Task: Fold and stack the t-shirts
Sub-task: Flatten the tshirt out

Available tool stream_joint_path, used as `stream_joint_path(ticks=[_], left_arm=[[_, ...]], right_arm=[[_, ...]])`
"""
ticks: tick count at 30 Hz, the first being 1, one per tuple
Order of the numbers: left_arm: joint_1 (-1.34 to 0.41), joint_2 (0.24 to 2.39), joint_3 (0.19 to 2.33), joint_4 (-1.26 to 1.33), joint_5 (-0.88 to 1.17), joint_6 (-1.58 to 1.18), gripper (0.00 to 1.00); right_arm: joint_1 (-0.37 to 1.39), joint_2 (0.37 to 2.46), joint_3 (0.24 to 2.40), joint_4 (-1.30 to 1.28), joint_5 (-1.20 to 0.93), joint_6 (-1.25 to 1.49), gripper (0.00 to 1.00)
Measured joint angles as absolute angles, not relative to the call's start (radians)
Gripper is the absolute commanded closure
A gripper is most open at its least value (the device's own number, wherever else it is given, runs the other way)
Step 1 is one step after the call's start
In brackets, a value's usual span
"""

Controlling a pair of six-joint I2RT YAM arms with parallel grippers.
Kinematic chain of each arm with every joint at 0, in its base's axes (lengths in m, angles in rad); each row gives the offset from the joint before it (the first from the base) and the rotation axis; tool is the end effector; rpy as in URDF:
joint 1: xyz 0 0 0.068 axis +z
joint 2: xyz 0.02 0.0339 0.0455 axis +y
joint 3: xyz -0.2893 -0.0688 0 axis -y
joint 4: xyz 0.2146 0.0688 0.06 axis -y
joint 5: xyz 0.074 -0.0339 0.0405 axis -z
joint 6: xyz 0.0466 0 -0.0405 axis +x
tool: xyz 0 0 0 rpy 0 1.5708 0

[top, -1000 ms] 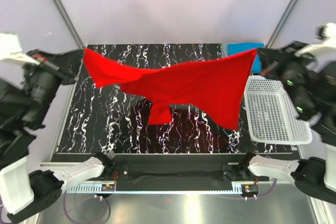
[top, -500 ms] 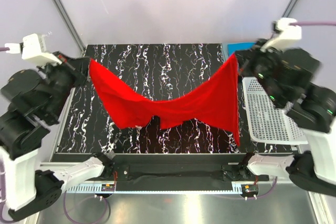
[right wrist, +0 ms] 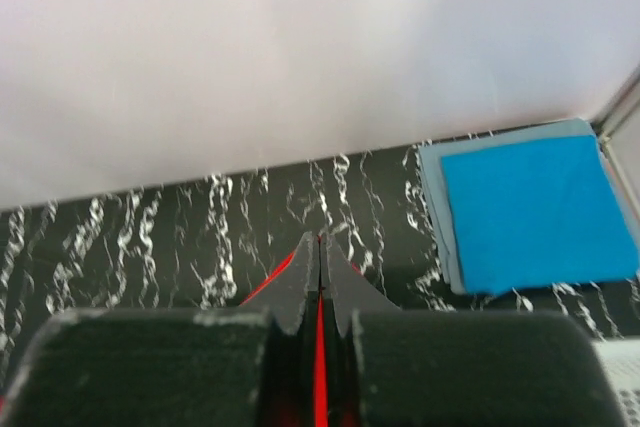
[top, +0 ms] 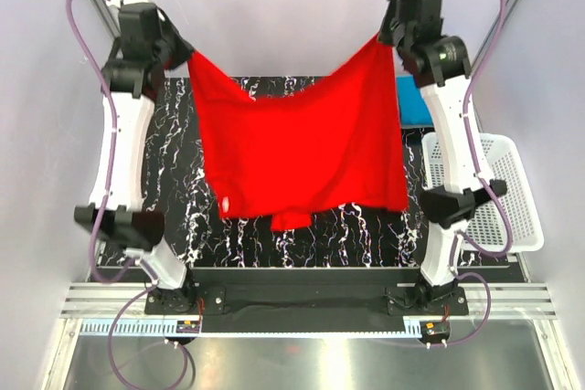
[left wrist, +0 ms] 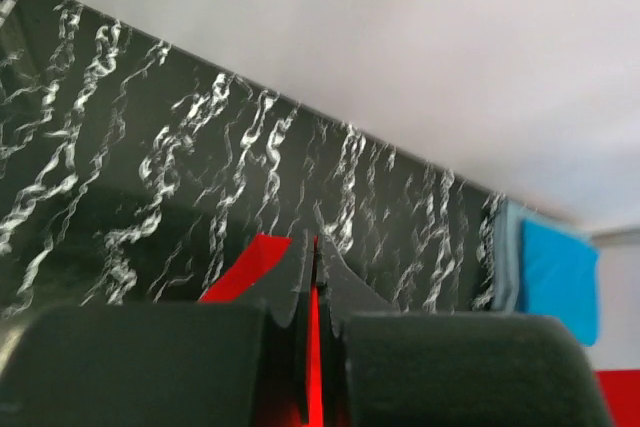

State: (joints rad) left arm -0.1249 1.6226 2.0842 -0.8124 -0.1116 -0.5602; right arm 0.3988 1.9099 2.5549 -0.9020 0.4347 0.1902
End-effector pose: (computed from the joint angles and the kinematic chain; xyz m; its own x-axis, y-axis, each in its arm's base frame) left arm 0.3116 -0.0339 0.5104 -0.2995 -0.4946 -0.8159 -0.1642 0.8691 -0.4666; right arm 0.3431 0.1233 0.5337 -0.2256 0.0910 -0.9700 0.0670 0.9947 0.0777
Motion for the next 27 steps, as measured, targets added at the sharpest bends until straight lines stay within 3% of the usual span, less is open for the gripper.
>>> stream_joint_path(ticks=[4, 9, 19, 23, 27], left_arm=[[-0.039, 1.749, 2.254, -0.773, 0.007, -0.638, 1.0], [-0.023, 1.673, 2.288, -0.661, 0.119, -0.706, 1.0], [-0.027, 1.037, 1.871, -0.585, 0.192, -0.682, 1.0], [-0.027, 0.838, 1.877, -0.628, 0.192, -0.641, 1.0], [-0.027, 0.737, 2.032, -0.654, 0.196, -0.624, 1.0]], right_arm=[[0.31, 1.967, 2.628, -0.87, 0.318, 0.223, 1.0], [0.314, 1.847, 2.55, -0.79, 0.197, 0.247, 1.0], [0.319, 1.275, 2.219, -0.891, -0.078, 0.286, 1.0], [0.319, 1.087, 2.197, -0.991, -0.18, 0.275, 1.0], [0.319, 0.913, 2.199, -0.983, -0.297, 0.288, 1.0]])
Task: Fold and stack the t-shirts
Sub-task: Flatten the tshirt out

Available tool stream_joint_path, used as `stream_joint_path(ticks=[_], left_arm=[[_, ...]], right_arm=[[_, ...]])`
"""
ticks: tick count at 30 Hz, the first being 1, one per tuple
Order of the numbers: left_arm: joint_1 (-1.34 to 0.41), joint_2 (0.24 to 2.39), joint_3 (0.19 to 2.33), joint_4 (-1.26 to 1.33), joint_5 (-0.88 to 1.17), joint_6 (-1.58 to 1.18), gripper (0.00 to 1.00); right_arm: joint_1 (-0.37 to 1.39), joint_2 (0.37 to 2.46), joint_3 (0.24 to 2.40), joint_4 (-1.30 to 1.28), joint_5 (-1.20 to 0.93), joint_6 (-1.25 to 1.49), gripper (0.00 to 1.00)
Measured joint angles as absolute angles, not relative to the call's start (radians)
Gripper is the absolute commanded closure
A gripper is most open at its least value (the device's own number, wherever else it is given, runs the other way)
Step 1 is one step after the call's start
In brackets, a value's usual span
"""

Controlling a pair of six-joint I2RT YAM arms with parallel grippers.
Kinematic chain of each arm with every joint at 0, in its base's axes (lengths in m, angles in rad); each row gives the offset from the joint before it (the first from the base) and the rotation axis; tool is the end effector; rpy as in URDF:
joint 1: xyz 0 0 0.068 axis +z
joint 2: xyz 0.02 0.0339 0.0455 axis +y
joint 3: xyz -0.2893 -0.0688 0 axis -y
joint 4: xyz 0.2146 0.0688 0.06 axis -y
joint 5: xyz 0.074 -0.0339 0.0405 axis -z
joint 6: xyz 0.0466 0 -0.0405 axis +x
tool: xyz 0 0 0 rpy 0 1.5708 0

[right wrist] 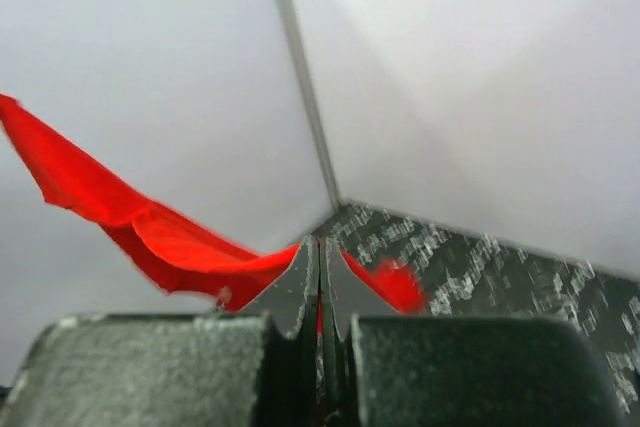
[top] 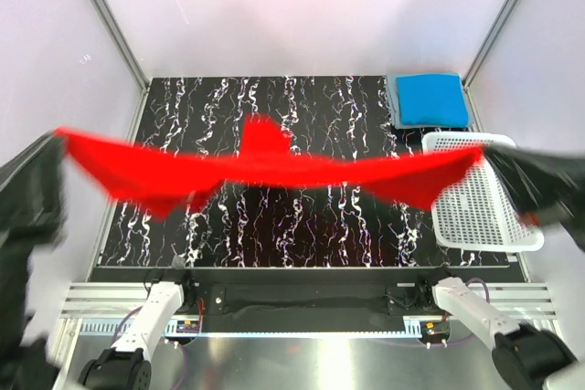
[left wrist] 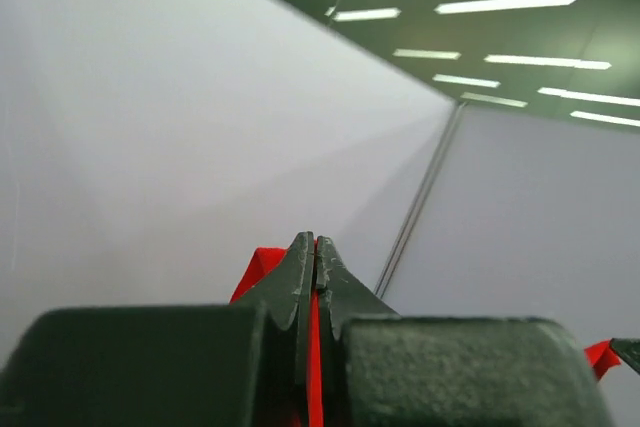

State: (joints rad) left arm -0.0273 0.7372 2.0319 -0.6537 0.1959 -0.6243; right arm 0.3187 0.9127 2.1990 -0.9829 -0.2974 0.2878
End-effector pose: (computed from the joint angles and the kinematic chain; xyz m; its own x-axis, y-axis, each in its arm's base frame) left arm -0.0977 -0.0064 0.6024 0.3782 -0.5839 -0.7184 0.4977 0.7826 -0.3741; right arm -0.0434 0.0001 0.6006 0.1116 0.3226 -0.9399 -0.6224 0.7600 0.1869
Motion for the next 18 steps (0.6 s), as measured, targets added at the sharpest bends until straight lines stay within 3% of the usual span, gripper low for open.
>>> stream_joint_path(ticks=[5, 10, 14, 18], left_arm=[[-0.027, 0.734, 2.218, -0.648, 0.202, -0.625, 1.0], [-0.027, 0.746, 2.21, -0.605, 0.202, -0.593, 1.0], [-0.027, 0.833, 2.128, -0.529, 0.184, -0.521, 1.0], [-0.027, 1.055, 2.047, -0.424, 0.162, -0.461, 1.0]], right_arm=[[0.319, 0.786, 2.178, -0.875, -0.377, 0.334, 1.0], [0.319, 0.805, 2.074, -0.798, -0.355, 0.319, 1.0], [0.321, 0.962, 2.007, -0.773, -0.243, 0.263, 1.0], [0.321, 1.231, 1.962, -0.693, -0.141, 0.209, 1.0]])
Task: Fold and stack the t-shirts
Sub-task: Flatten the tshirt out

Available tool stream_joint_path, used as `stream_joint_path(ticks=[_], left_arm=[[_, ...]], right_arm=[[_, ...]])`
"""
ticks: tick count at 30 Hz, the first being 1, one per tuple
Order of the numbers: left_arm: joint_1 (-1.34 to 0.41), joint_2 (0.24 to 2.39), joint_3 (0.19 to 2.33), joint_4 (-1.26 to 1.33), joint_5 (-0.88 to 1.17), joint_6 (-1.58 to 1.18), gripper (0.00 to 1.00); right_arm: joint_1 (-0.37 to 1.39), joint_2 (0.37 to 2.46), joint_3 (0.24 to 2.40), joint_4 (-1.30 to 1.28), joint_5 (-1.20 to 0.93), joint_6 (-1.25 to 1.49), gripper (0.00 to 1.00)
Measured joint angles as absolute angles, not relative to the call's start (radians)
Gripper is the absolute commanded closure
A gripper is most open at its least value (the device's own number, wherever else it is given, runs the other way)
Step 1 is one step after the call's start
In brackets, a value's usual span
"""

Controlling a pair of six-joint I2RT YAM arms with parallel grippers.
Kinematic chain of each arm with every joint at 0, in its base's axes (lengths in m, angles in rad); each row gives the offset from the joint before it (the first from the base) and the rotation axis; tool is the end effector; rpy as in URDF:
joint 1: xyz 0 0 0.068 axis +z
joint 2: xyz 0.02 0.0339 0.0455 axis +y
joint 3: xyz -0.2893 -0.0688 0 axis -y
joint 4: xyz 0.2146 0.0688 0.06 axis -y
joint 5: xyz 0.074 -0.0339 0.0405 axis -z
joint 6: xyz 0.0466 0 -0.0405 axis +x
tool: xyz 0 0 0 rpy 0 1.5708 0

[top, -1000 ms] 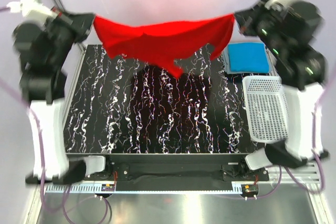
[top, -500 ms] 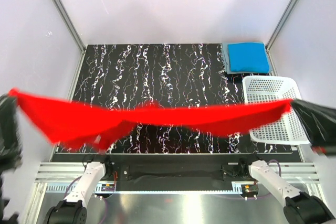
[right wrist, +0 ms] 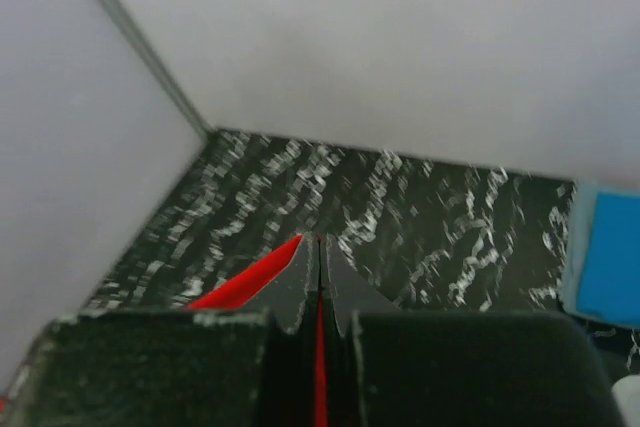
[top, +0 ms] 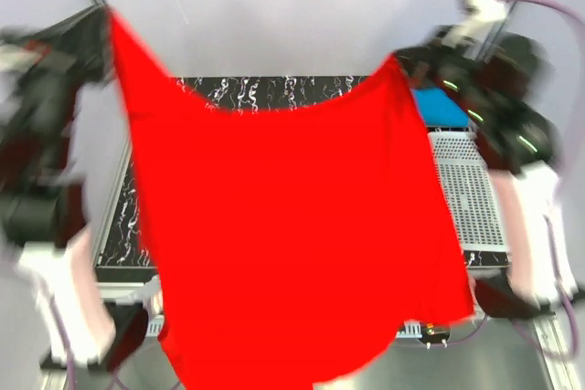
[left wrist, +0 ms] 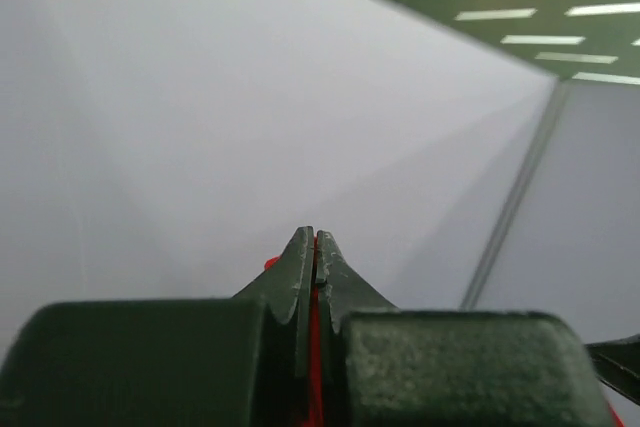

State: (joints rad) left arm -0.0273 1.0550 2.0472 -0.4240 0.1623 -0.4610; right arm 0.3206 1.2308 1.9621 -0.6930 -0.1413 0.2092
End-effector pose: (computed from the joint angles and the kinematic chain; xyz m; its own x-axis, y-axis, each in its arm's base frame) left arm 0.0453 -0.0088 0.6422 0.4092 -0.4503 -0.7936 0.3853 0.8736 -0.2971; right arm 0.1528 0.0577 0.5788 -0.0570 0.1977 -0.9786 -0.4434 0.8732 0.2023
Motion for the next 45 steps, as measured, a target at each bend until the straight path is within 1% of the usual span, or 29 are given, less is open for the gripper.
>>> stream_joint_path(ticks=[4, 7, 10, 15, 17, 21, 23, 26, 30, 34, 38, 45], left_arm=[[-0.027, 1.308, 1.914, -0.345, 0.119, -0.409, 1.0], [-0.027, 1.494, 1.8, -0.311, 0.09, -0.371, 1.0], [-0.027, 1.639, 1.695, -0.292, 0.074, -0.351, 1.0], [-0.027, 1.894, 1.676, -0.258, 0.062, -0.318, 1.0], [-0.027, 1.998, 1.714, -0.257, 0.052, -0.299, 1.0], [-0.027, 2.177, 1.818, -0.257, 0.038, -0.264, 1.0], [-0.027, 2.218, 1.855, -0.25, 0.032, -0.258, 1.0], [-0.027, 2.248, 1.916, -0.244, 0.026, -0.259, 1.0], [-0.027, 2.249, 1.971, -0.231, -0.002, -0.289, 1.0], [-0.027, 2.244, 1.977, -0.274, -0.049, -0.353, 1.0], [-0.027, 2.244, 1.978, -0.35, -0.057, -0.404, 1.0], [-0.025, 2.233, 1.959, -0.458, -0.054, -0.484, 1.0]], right_arm=[[0.319, 1.502, 1.851, -0.585, -0.091, 0.18, 1.0], [0.318, 1.628, 1.737, -0.532, -0.089, 0.176, 1.0], [0.313, 1.729, 1.684, -0.459, -0.09, 0.171, 1.0], [0.277, 1.938, 1.731, -0.292, -0.105, 0.171, 1.0], [0.253, 2.048, 1.783, -0.233, -0.12, 0.172, 1.0], [0.205, 2.258, 1.929, -0.198, -0.152, 0.172, 1.0], [0.183, 2.339, 1.993, -0.179, -0.159, 0.172, 1.0], [0.155, 2.405, 2.057, -0.144, -0.162, 0.173, 1.0], [0.13, 2.477, 2.174, -0.081, -0.175, 0.175, 1.0], [0.117, 2.544, 2.278, -0.019, -0.186, 0.167, 1.0], [0.111, 2.584, 2.3, 0.041, -0.205, 0.15, 1.0], [0.11, 2.605, 2.294, 0.07, -0.239, 0.098, 1.0]])
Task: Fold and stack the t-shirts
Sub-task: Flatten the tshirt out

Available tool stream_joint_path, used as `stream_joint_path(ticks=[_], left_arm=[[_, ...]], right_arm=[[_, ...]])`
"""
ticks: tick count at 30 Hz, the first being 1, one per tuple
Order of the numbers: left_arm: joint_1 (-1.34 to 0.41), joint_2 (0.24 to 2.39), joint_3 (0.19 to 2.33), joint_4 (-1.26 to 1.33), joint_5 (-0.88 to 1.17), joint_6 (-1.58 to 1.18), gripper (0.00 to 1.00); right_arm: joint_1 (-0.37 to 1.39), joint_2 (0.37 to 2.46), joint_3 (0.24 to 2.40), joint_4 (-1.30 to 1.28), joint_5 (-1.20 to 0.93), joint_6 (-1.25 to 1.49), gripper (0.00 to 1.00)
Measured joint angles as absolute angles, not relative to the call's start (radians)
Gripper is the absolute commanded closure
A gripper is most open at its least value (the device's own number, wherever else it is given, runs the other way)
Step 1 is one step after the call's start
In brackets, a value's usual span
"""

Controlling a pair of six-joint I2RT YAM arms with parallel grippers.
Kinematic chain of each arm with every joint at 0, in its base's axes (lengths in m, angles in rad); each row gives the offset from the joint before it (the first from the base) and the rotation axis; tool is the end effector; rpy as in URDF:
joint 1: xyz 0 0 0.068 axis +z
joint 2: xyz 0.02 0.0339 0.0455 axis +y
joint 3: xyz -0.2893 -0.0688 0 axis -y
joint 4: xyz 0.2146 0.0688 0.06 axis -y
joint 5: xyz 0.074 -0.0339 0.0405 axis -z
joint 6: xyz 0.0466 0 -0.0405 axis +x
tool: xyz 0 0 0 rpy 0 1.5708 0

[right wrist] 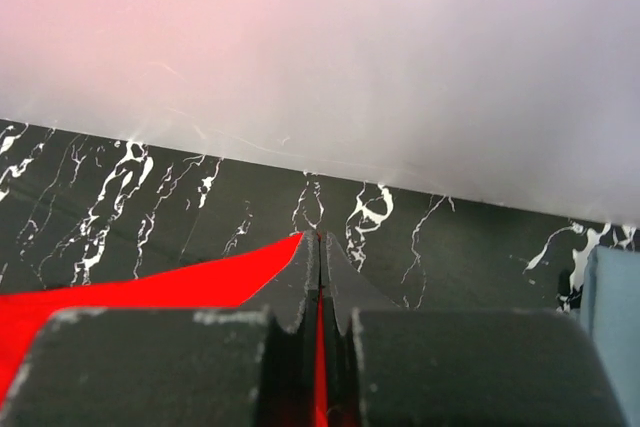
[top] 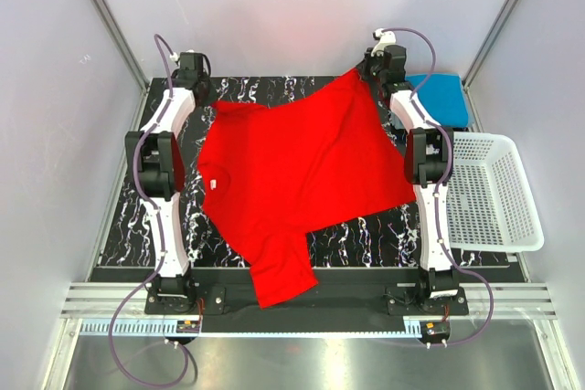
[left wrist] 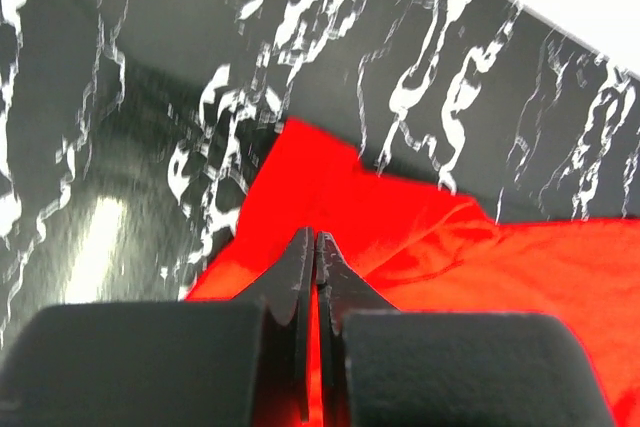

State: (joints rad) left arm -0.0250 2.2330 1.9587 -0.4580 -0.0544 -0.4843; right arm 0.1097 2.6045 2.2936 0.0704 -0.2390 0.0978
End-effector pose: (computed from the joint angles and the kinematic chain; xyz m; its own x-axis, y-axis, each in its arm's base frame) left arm 0.5102 -0.0102 0.2607 -0.5843 -0.4504 -0.6750 -0.3249 0.8921 -0.3141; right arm 0.6022 0.0774 0.2246 -0.2683 0.0659 -0.9611 -0.3102 0.9386 0.1510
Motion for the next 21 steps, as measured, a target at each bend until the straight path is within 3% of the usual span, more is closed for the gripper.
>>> stream_joint_path(ticks=[21], left_arm=[[0.056, 1.931, 1.876, -0.574, 0.08, -0.617, 1.0]], right_arm=[[0.058, 2.458, 2.041, 0.139, -0.259, -0.05, 1.0]])
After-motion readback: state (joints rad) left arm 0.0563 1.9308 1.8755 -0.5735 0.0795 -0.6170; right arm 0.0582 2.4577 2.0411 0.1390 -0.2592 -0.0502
